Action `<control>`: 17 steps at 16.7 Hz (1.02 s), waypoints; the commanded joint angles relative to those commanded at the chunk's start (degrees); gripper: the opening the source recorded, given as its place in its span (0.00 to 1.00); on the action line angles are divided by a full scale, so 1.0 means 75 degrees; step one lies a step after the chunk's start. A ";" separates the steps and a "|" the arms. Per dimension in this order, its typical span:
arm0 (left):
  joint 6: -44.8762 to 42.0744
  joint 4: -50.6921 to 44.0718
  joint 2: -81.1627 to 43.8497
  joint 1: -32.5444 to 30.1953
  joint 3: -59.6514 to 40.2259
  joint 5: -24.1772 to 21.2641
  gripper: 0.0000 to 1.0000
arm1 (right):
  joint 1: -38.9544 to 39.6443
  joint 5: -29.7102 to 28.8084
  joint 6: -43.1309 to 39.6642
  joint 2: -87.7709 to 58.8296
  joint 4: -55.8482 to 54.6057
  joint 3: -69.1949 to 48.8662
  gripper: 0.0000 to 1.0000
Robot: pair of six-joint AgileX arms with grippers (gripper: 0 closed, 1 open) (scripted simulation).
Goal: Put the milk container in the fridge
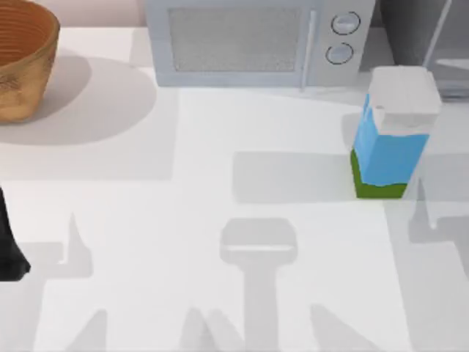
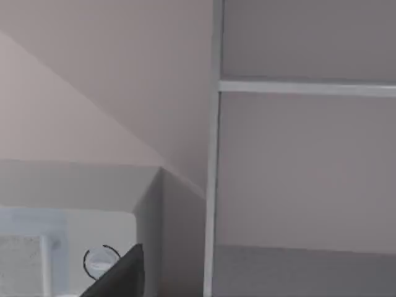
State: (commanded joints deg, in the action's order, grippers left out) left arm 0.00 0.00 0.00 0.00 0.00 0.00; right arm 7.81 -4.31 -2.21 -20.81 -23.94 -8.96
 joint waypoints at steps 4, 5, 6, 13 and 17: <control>0.0000 0.0000 0.0000 0.0000 0.0000 0.0000 1.00 | 0.0545 -0.0615 0.0024 -0.2352 -0.1820 -0.0434 1.00; 0.0000 0.0000 0.0000 0.0000 0.0000 0.0000 1.00 | 0.0689 -0.0785 0.0041 -0.3001 -0.2303 -0.0544 1.00; 0.0000 0.0000 0.0000 0.0000 0.0000 0.0000 1.00 | 0.0834 -0.0959 0.0061 -0.3665 -0.2793 -0.0655 1.00; 0.0000 0.0000 0.0000 0.0000 0.0000 0.0000 1.00 | 0.1855 -0.2200 0.0232 -0.8447 -0.6287 -0.1423 1.00; 0.0000 0.0000 0.0000 0.0000 0.0000 0.0000 1.00 | 0.2354 -0.2841 0.0314 -1.0967 -0.8093 -0.1797 1.00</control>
State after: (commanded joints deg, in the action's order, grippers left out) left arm 0.00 0.00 0.00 0.00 0.00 0.00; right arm 25.47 -25.61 0.15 -103.06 -84.64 -22.43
